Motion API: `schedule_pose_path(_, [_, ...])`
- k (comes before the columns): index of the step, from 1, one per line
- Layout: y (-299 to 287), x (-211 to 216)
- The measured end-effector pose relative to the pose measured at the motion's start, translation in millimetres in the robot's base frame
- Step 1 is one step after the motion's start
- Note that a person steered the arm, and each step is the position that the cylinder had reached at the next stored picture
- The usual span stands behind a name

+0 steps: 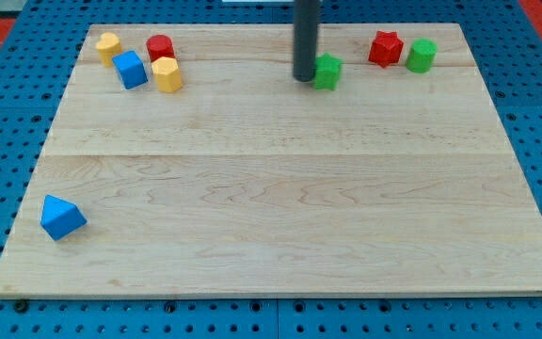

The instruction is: Place the blue triangle perpendicular to the green star

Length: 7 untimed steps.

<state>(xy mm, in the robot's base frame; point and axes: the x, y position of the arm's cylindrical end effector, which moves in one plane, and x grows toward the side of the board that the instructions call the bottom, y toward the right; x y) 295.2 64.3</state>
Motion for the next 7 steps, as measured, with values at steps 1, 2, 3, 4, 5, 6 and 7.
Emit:
schedule_pose_path(1, [39.0,-2.7])
schedule_pose_path(2, [39.9,15.5])
schedule_pose_path(3, [24.9,115.5])
schedule_pose_path(4, [-14.5,226.3])
schedule_pose_path(5, [-127.3,296.2])
schedule_pose_path(6, [-278.0,297.1])
schedule_pose_path(7, [-337.2,250.7])
